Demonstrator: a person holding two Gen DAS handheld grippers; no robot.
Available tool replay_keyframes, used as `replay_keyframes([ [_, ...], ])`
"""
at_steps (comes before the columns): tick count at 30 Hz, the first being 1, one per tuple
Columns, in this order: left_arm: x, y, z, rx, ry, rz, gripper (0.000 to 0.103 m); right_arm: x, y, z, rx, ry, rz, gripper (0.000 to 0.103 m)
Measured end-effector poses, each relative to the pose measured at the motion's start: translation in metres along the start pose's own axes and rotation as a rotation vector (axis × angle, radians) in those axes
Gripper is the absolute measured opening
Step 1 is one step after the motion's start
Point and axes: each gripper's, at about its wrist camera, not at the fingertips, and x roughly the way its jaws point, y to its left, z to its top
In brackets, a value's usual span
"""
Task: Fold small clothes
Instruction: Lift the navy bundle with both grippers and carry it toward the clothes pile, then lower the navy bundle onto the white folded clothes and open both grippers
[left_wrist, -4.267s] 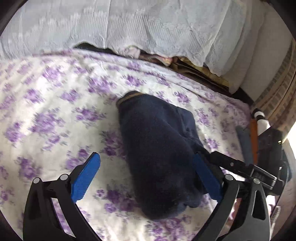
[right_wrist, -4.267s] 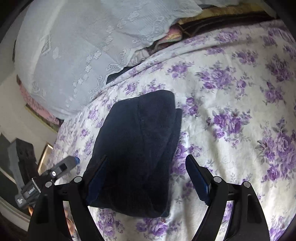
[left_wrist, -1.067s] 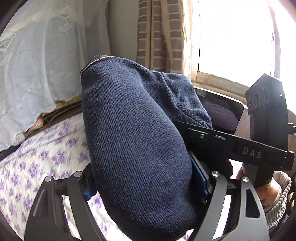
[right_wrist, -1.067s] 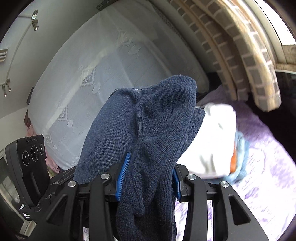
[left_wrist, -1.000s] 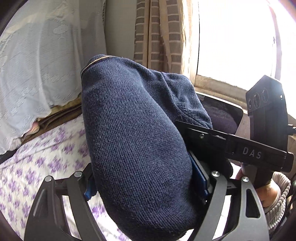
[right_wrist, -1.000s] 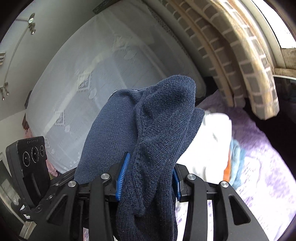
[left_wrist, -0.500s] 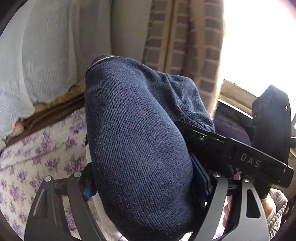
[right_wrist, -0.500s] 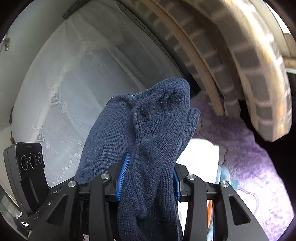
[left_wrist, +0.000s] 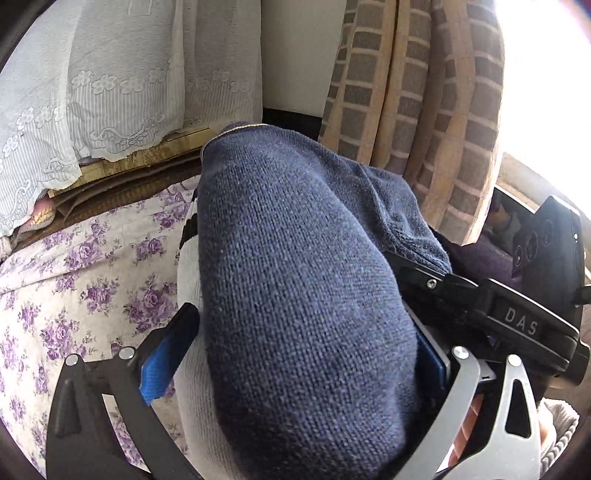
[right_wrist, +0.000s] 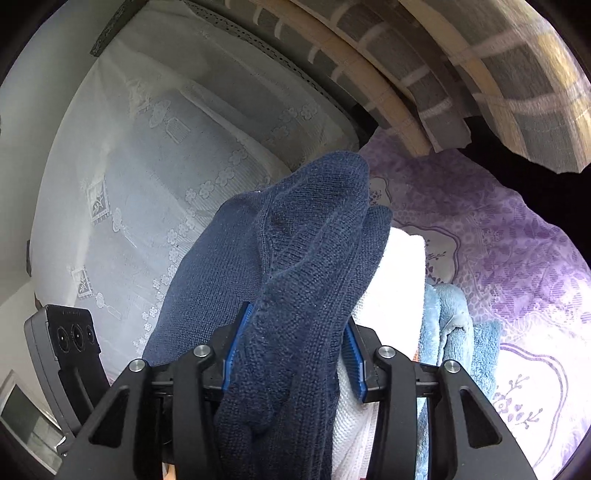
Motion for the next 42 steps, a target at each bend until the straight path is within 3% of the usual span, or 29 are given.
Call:
replay_keyframes([
  [4, -0.019, 0.003, -0.002, -0.012, -0.019, -0.011, 0.097, -0.026, 0.024, -0.001, -0.1, -0.061, -0.059, 0.047],
  [7, -0.048, -0.001, -0.008, 0.029, -0.082, 0.026, 0.095, -0.047, 0.039, -0.01, -0.145, -0.108, -0.087, 0.048],
  [10, -0.07, 0.011, -0.01, 0.001, -0.13, 0.053, 0.095, -0.067, 0.048, -0.019, -0.189, -0.165, -0.122, 0.048],
  [13, -0.072, 0.026, -0.007, -0.042, -0.11, 0.084, 0.096, -0.087, 0.058, -0.029, -0.224, -0.218, -0.141, 0.048],
  [16, -0.058, 0.025, -0.007, -0.029, -0.059, 0.124, 0.098, -0.064, 0.05, -0.041, -0.236, -0.101, -0.259, 0.048],
  [19, -0.051, 0.014, -0.006, 0.002, -0.049, 0.179, 0.098, -0.054, 0.036, -0.049, -0.221, -0.105, -0.268, 0.059],
  [22, -0.057, 0.009, -0.008, 0.006, -0.06, 0.197, 0.097, -0.068, 0.045, -0.048, -0.245, -0.144, -0.283, 0.054],
  [24, -0.064, 0.005, -0.011, 0.013, -0.061, 0.192, 0.082, -0.078, 0.049, -0.055, -0.247, -0.162, -0.268, 0.054],
  [27, -0.078, -0.008, -0.018, 0.054, -0.082, 0.24, 0.072, -0.091, 0.059, -0.067, -0.264, -0.184, -0.258, 0.055],
  [36, -0.13, -0.019, -0.047, 0.07, -0.148, 0.293, 0.072, -0.131, 0.08, -0.108, -0.261, -0.252, -0.241, 0.055],
  [42, -0.158, -0.02, -0.072, 0.078, -0.167, 0.335, 0.072, -0.151, 0.078, -0.136, -0.217, -0.248, -0.251, 0.056],
])
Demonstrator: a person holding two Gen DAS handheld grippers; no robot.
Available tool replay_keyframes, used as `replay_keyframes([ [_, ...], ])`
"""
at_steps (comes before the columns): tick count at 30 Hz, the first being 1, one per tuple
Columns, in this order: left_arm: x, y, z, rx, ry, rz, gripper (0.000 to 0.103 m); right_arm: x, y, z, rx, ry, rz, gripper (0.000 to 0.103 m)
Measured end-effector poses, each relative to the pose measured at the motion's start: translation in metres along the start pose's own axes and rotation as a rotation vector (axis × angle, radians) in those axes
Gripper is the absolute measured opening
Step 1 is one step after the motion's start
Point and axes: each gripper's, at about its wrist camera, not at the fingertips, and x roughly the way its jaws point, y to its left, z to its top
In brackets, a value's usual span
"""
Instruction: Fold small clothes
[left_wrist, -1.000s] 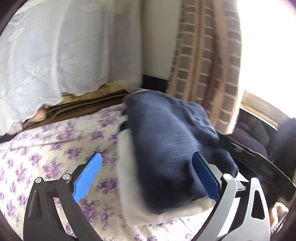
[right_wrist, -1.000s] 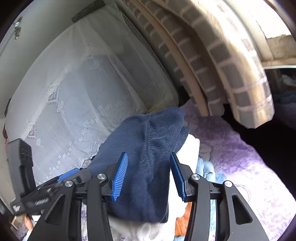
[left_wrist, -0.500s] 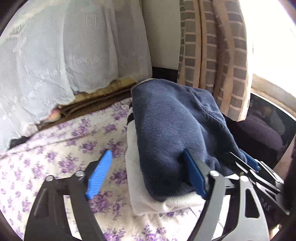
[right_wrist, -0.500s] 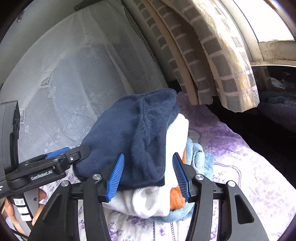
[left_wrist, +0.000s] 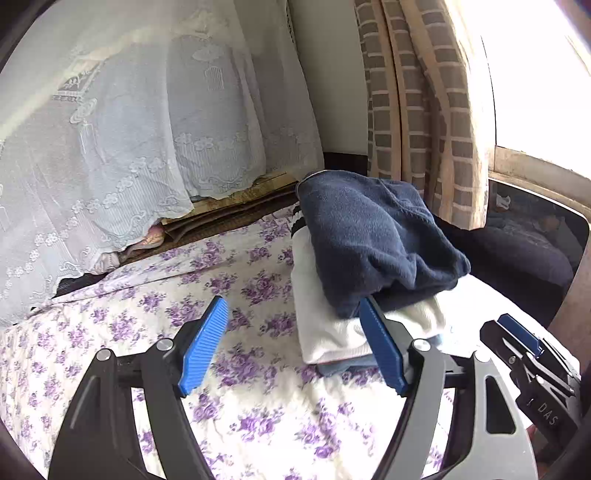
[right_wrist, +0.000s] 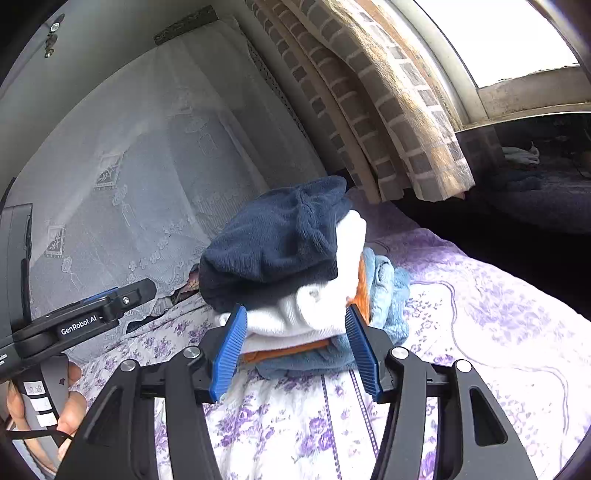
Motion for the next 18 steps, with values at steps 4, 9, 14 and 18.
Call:
replay_keyframes([
  [4, -0.021, 0.0, -0.014, 0.026, -0.02, 0.024, 0.072, -0.015, 0.002, -0.013, 0.014, 0.022, -0.018, 0.061],
  [9, -0.049, 0.002, -0.032, 0.039, -0.046, 0.041, 0.072, -0.031, 0.018, -0.021, -0.013, 0.044, -0.034, 0.068],
  [14, -0.07, 0.011, -0.045, 0.027, -0.048, 0.043, 0.072, -0.049, 0.042, -0.018, -0.067, 0.036, -0.036, 0.079],
  [18, -0.085, 0.017, -0.047, 0.019, -0.065, 0.049, 0.074, -0.066, 0.061, -0.008, -0.092, 0.007, -0.029, 0.087],
])
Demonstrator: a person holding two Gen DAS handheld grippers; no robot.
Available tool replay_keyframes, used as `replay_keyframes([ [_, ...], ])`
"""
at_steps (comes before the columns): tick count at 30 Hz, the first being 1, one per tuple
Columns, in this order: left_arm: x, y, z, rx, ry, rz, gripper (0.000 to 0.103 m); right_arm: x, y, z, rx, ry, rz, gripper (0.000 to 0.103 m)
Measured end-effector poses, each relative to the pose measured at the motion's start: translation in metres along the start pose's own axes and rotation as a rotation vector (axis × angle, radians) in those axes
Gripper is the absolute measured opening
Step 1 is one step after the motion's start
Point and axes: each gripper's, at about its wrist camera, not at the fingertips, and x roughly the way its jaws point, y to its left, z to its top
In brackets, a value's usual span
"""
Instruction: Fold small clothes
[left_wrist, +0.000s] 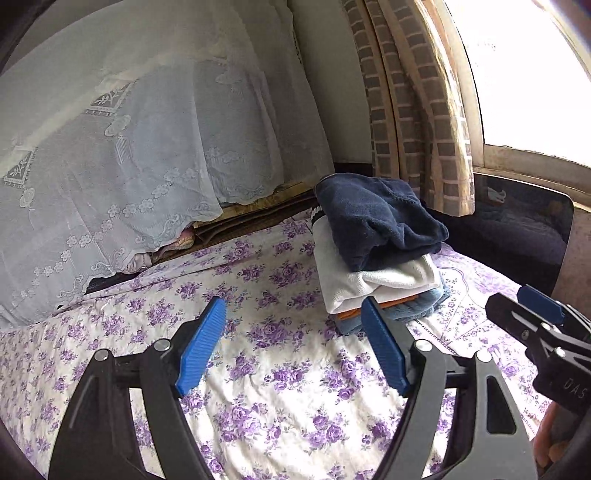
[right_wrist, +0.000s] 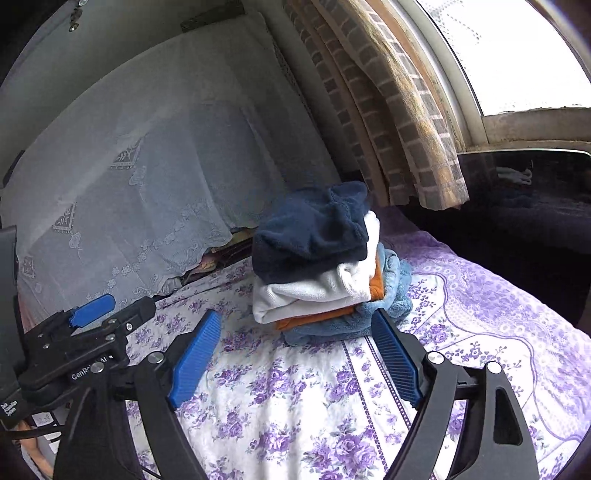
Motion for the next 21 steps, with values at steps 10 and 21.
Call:
replay_keyframes([
  [10, -0.033, 0.023, 0.006, -0.038, -0.058, 0.008, 0.083, -0.036, 0.038, 0.019, -0.065, -0.069, 0.014, 0.094],
  [21, -0.055, 0.031, 0.007, -0.048, -0.1, -0.002, 0.098, -0.045, 0.057, 0.022, -0.096, -0.077, -0.047, 0.099],
])
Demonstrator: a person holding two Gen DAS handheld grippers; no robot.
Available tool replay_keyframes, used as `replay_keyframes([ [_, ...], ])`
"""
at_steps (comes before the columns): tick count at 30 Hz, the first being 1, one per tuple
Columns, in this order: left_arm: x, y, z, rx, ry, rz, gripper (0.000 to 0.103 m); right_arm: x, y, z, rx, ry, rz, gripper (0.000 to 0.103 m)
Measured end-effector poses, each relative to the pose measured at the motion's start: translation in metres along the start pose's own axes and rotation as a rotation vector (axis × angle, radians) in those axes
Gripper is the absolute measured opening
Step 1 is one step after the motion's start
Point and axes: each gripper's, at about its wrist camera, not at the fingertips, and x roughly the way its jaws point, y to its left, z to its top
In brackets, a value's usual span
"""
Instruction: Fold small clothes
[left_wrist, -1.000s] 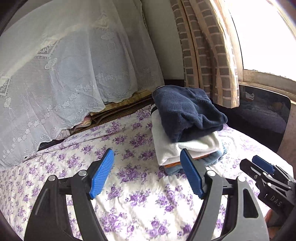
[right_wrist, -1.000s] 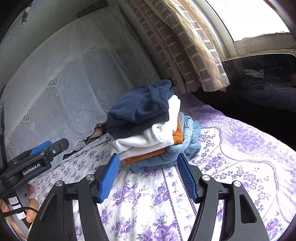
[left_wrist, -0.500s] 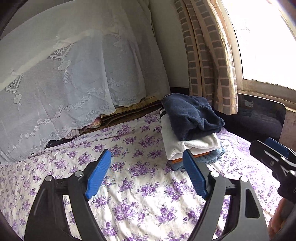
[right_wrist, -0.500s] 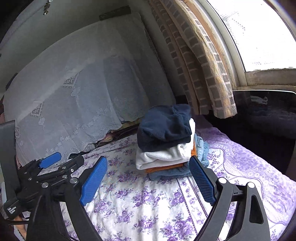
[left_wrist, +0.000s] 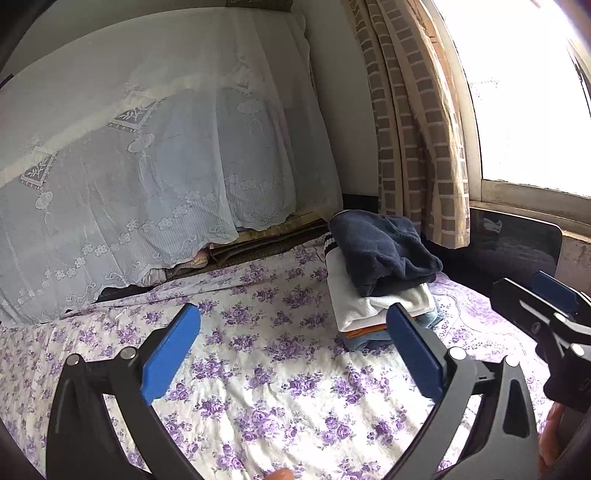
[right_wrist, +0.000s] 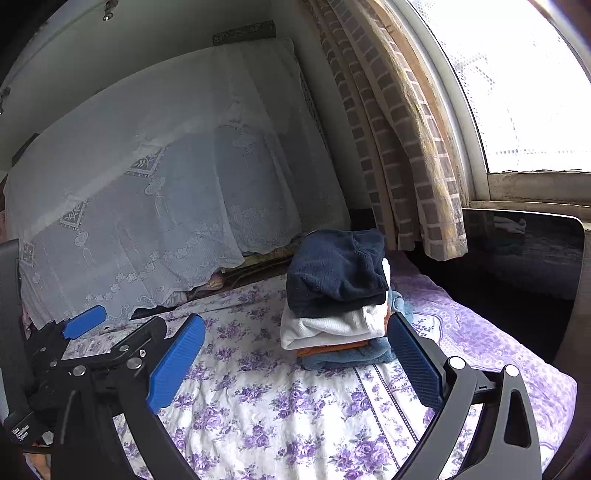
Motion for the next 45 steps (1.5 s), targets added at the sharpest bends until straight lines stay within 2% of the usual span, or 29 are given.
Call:
replay_keyframes([
  [8, 0.008, 0.003, -0.009, -0.016, 0.051, -0.028, 0.098, 0.01, 0.002, -0.006, -0.007, 0.054, -0.049, 0.099],
  [14, 0.031, 0.002, -0.016, -0.021, 0.113, -0.055, 0.098, 0.014, 0.011, -0.007, -0.051, 0.108, -0.17, 0.099],
  [19, 0.051, 0.017, -0.02, -0.078, 0.177, -0.107, 0.098, 0.005, 0.016, -0.006, -0.029, 0.074, -0.192, 0.1],
  [21, 0.055, 0.026, -0.022, -0.086, 0.2, -0.116, 0.098, 0.013, 0.02, -0.008, -0.052, 0.122, -0.218, 0.1],
  [22, 0.055, 0.03, -0.022, -0.084, 0.204, -0.114, 0.098, 0.019, 0.021, -0.01, -0.051, 0.168, -0.21, 0.1],
  [24, 0.051, 0.043, -0.022, -0.094, 0.196, -0.1, 0.098, 0.026, 0.023, -0.014, -0.022, 0.201, -0.147, 0.099],
  [26, 0.045, 0.056, -0.019, -0.118, 0.182, -0.084, 0.098, 0.026, 0.03, -0.017, -0.009, 0.199, -0.133, 0.1],
  [31, 0.03, 0.069, -0.016, -0.123, 0.163, -0.05, 0.098, 0.015, 0.05, -0.012, -0.101, 0.143, -0.156, 0.099],
  [33, 0.023, 0.068, -0.016, -0.117, 0.153, -0.046, 0.098, 0.004, 0.053, -0.006, -0.126, 0.074, -0.203, 0.1],
  [34, 0.019, 0.067, -0.017, -0.116, 0.146, -0.058, 0.098, -0.001, 0.055, -0.005, -0.139, 0.053, -0.257, 0.1],
  [35, 0.015, 0.066, -0.017, -0.12, 0.136, -0.083, 0.098, -0.001, 0.056, -0.004, -0.158, 0.058, -0.327, 0.1],
  [37, 0.011, 0.061, -0.019, -0.132, 0.138, -0.122, 0.098, 0.0, 0.054, -0.005, -0.19, 0.1, -0.381, 0.1],
  [38, 0.01, 0.059, -0.019, -0.144, 0.145, -0.143, 0.098, 0.002, 0.051, -0.005, -0.208, 0.129, -0.362, 0.099],
  [40, 0.008, 0.052, -0.02, -0.161, 0.161, -0.155, 0.098, -0.001, 0.044, -0.006, -0.173, 0.132, -0.307, 0.099],
  [43, 0.01, 0.041, -0.024, -0.141, 0.189, -0.115, 0.098, -0.002, 0.038, -0.007, -0.12, 0.143, -0.231, 0.099],
  [45, 0.01, 0.036, -0.028, -0.116, 0.199, -0.116, 0.099, 0.001, 0.034, -0.006, -0.083, 0.148, -0.192, 0.099],
])
